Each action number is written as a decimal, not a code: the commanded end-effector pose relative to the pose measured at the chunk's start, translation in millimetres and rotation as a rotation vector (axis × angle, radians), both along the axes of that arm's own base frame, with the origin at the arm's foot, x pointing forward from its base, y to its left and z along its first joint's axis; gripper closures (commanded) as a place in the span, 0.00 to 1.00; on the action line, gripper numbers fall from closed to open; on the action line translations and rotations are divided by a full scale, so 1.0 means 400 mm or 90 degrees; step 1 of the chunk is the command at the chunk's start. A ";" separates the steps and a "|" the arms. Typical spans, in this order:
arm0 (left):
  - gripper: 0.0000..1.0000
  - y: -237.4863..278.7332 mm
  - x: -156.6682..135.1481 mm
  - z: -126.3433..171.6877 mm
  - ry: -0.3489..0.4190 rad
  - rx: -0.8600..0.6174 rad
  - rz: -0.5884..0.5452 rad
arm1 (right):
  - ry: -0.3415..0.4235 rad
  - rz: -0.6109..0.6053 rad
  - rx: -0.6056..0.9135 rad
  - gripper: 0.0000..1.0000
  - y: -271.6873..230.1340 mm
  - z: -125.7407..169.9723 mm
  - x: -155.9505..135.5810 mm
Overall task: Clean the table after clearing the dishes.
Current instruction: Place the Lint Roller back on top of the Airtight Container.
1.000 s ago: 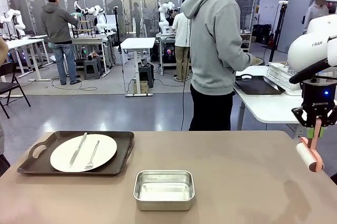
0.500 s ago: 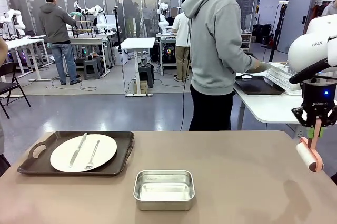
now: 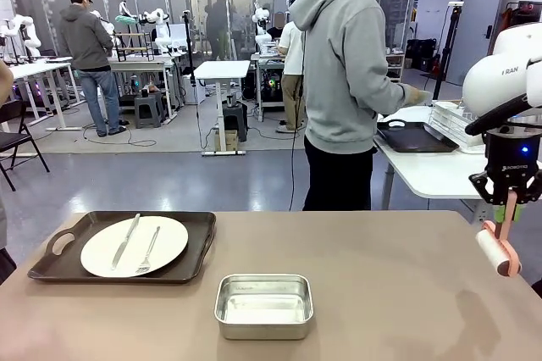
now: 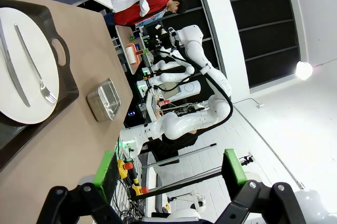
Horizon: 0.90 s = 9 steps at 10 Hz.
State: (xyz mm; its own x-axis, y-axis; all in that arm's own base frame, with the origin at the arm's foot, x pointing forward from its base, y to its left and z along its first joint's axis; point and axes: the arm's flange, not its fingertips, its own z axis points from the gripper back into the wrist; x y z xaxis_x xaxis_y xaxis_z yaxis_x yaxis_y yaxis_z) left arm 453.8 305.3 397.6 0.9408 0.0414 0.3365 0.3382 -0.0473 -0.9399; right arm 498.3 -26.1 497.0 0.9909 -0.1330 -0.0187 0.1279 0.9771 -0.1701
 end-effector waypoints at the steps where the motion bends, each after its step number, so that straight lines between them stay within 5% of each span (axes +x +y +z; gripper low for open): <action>1: 0.00 -0.004 -0.015 0.004 -0.008 0.007 0.006 | -0.086 0.126 -0.013 0.79 0.078 0.067 -0.013; 6: 0.00 -0.004 -0.015 0.004 -0.008 0.007 0.006 | -0.098 0.535 0.049 0.79 0.485 0.200 -0.067; 9: 0.00 -0.004 -0.015 0.004 -0.008 0.007 0.006 | -0.087 0.778 -0.007 0.79 0.806 0.219 -0.093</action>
State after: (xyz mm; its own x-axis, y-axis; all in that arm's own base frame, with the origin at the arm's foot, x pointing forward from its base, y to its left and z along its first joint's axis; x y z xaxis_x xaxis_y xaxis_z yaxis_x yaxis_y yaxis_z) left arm 454.0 305.0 397.5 0.9409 0.0408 0.3361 0.3378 -0.0470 -0.9400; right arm 445.2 277.2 579.9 0.5669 0.8130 0.1326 -0.7886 0.5822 -0.1979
